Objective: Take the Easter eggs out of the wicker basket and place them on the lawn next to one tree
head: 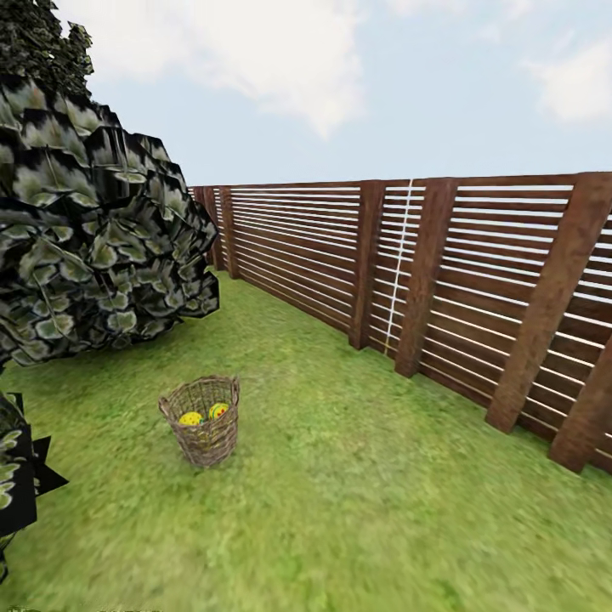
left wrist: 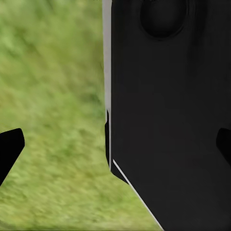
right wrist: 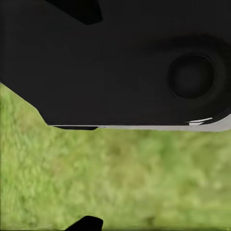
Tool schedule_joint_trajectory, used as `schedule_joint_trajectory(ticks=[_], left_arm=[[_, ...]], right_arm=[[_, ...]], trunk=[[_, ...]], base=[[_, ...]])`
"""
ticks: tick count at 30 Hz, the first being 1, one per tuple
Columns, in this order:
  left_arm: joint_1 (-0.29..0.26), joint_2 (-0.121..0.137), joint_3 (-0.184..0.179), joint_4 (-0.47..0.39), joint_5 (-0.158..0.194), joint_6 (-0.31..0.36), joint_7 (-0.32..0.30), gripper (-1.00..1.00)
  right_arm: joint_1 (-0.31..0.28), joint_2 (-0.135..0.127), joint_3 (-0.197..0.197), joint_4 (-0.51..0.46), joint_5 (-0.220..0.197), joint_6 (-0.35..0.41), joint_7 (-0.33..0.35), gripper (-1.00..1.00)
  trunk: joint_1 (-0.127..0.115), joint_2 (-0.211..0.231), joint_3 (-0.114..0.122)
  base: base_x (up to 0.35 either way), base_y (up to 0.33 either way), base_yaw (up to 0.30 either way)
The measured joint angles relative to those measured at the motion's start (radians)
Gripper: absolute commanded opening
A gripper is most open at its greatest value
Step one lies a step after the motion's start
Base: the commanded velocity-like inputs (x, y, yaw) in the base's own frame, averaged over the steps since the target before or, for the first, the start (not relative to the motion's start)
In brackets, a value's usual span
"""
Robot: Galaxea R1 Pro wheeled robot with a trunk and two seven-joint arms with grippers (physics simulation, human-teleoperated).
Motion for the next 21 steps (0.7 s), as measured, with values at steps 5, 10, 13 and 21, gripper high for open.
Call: schedule_joint_trajectory(ticks=[5, 10, 13, 21], left_arm=[[0.0, 0.0, 0.0, 0.0, 0.0, 0.0, 0.0, 1.0], [0.0, 0.0, 0.0, 0.0, 0.0, 0.0, 0.0, 1.0], [0.0, 0.0, 0.0, 0.0, 0.001, 0.0, 0.0, 1.0], [0.0, 0.0, 0.001, 0.0, 0.001, 0.0, 0.001, 1.0]], right_arm=[[0.0, 0.0, 0.0, 0.0, 0.0, 0.0, 0.0, 1.0], [0.0, 0.0, 0.0, 0.0, 0.0, -0.001, 0.0, 1.0], [0.0, 0.0, 0.0, 0.0, 0.0, -0.001, 0.0, 1.0], [0.0, 0.0, 0.0, 0.0, -0.001, -0.001, 0.0, 1.0]], trunk=[[0.0, 0.0, 0.0], [0.0, 0.0, 0.0], [0.0, 0.0, 0.0], [0.0, 0.0, 0.0]], base=[[0.127, -0.073, 0.254], [0.106, -0.073, 0.254], [0.103, -0.073, 0.254], [0.099, -0.073, 0.254]])
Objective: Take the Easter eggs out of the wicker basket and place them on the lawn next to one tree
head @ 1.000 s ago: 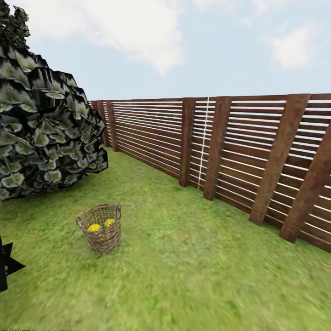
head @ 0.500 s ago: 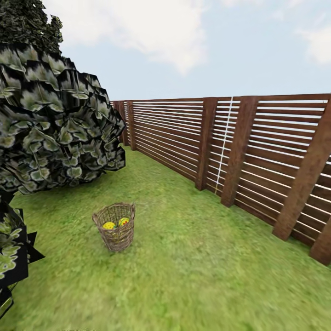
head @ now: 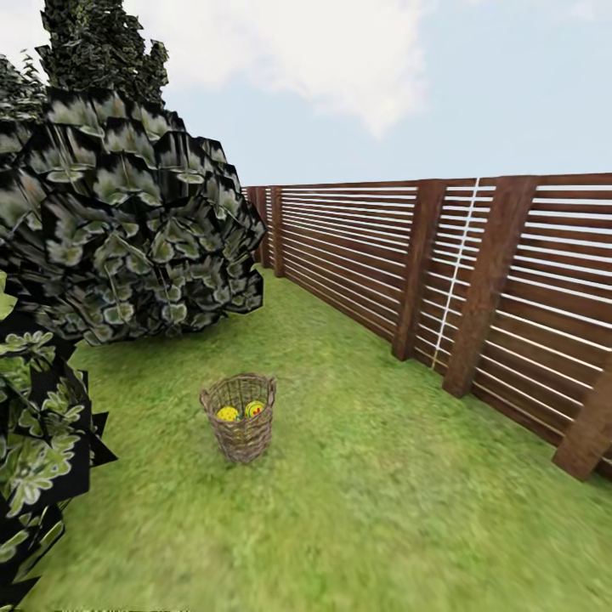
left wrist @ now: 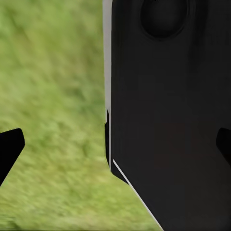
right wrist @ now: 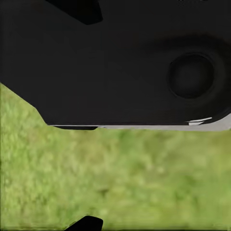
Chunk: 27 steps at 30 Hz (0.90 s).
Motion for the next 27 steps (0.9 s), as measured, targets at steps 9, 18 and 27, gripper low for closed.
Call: schedule_joint_trajectory(ticks=[9, 18, 27], left_arm=[[0.0, 0.0, 0.0, 0.0, 0.0, 0.0, 0.001, 1.0], [0.0, 0.0, 0.0, 0.0, 0.0, 0.0, 0.001, 1.0], [0.0, 0.0, 0.0, 0.0, 0.0, 0.0, 0.0, 1.0]], right_arm=[[0.0, -0.001, 0.0, 0.0, 0.0, 0.0, 0.0, 1.0], [0.0, -0.001, 0.0, -0.001, 0.0, 0.0, 0.0, 1.0], [0.0, -0.001, 0.0, -0.001, 0.001, 0.001, 0.0, 1.0]], trunk=[[0.0, 0.0, 0.0], [0.0, 0.0, 0.0], [0.0, 0.0, 0.0]], base=[[0.093, -0.073, 0.254], [0.092, -0.073, 0.254], [0.091, -0.073, 0.221]])
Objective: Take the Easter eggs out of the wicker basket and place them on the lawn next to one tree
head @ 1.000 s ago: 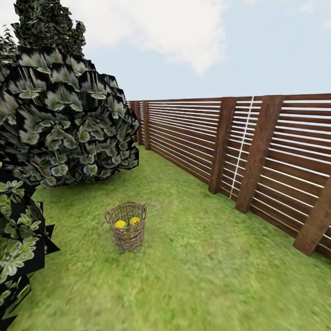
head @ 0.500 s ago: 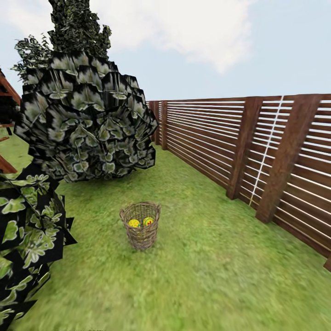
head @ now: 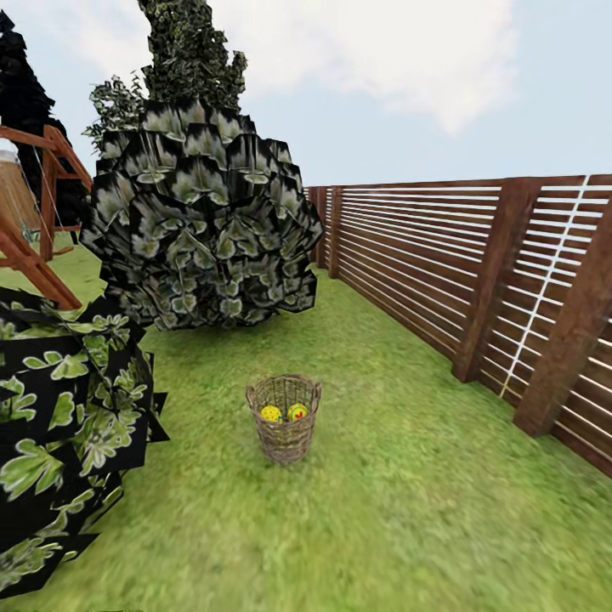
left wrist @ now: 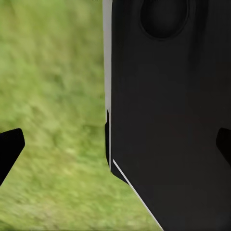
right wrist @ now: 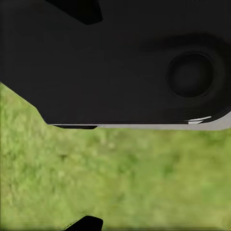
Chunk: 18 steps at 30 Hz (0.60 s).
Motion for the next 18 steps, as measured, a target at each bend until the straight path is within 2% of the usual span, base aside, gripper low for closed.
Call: schedule_joint_trajectory(ticks=[8, 18], left_arm=[[0.0, 0.0, 0.0, 0.0, 0.0, 0.0, 0.0, 1.0], [0.0, 0.0, -0.002, 0.0, 0.0, 0.0, -0.001, 1.0]], right_arm=[[0.0, 0.0, 0.001, 0.0, 0.002, 0.0, 0.0, 1.0], [0.0, 0.0, 0.001, 0.0, 0.003, -0.001, 0.0, 1.0]], trunk=[[0.0, 0.0, 0.0], [0.0, 0.0, 0.0]], base=[[0.097, -0.053, 0.019], [0.256, -0.002, 0.0]])
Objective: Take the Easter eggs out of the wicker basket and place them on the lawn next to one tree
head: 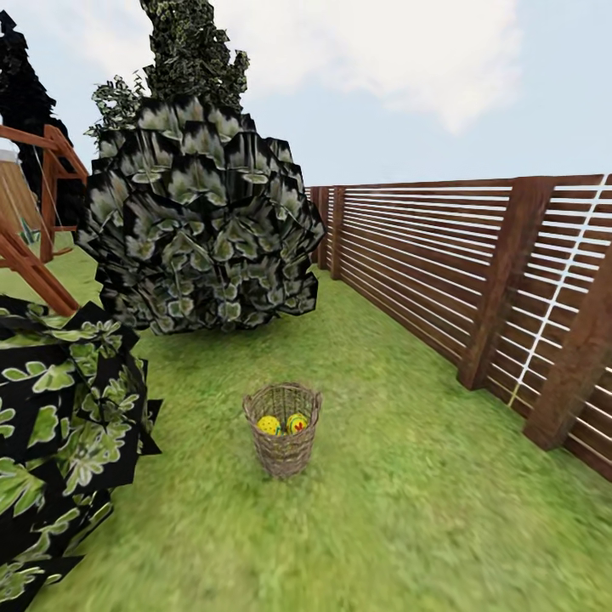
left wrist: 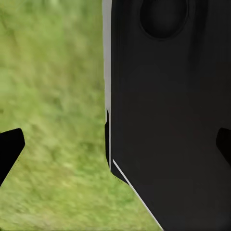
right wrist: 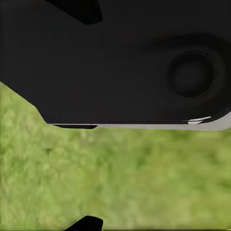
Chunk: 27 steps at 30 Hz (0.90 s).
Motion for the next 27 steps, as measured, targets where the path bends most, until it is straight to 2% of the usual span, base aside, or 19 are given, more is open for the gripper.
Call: schedule_joint_trajectory(ticks=[21, 27], left_arm=[[0.0, 0.0, 0.0, 0.0, 0.0, 0.0, -0.001, 1.0], [0.0, 0.0, 0.001, 0.0, 0.001, -0.001, 0.0, 1.0]], right_arm=[[0.0, 0.0, 0.0, 0.0, 0.0, 0.0, 0.0, 1.0], [0.0, 0.0, 0.0, 0.0, -0.002, 0.0, 0.0, 1.0]], trunk=[[0.0, 0.0, 0.0], [0.0, 0.0, 0.0]], base=[[0.331, 0.0, 0.0], [0.147, 0.0, 0.0]])
